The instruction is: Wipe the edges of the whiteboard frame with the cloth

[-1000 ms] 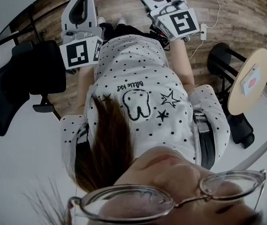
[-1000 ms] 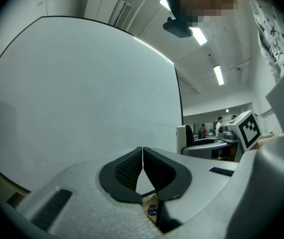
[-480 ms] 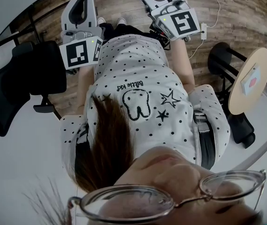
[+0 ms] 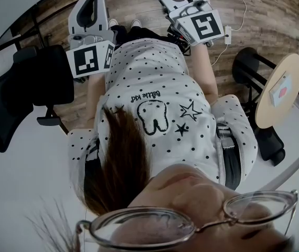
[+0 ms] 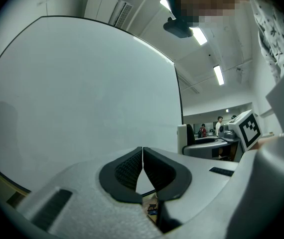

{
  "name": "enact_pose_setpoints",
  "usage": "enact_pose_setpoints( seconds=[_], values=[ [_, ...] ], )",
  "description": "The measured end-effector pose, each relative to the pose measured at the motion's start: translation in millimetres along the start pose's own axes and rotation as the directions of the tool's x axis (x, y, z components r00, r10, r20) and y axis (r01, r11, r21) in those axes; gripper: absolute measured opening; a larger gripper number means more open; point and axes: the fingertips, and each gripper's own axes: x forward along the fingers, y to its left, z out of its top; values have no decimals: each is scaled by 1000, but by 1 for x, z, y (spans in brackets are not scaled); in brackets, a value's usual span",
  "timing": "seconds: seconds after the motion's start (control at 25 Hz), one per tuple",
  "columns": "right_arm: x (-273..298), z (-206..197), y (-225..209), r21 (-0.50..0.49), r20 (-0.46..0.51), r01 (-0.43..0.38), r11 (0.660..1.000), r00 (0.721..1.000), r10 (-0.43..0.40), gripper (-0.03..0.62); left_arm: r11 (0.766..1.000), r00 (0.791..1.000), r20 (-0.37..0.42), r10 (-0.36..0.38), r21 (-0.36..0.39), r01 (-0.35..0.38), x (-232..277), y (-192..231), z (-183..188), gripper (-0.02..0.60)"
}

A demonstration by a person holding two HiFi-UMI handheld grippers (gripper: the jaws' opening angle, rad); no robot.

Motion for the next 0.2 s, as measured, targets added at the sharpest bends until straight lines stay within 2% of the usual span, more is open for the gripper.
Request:
enact_pose_setpoints(
  seconds=[0.2],
  values=[
    [2,-2,-1,-3,-13,4,1000,1000,-4,232,1000,1000,-3,4,2,-4,1,2,-1,20]
  ],
)
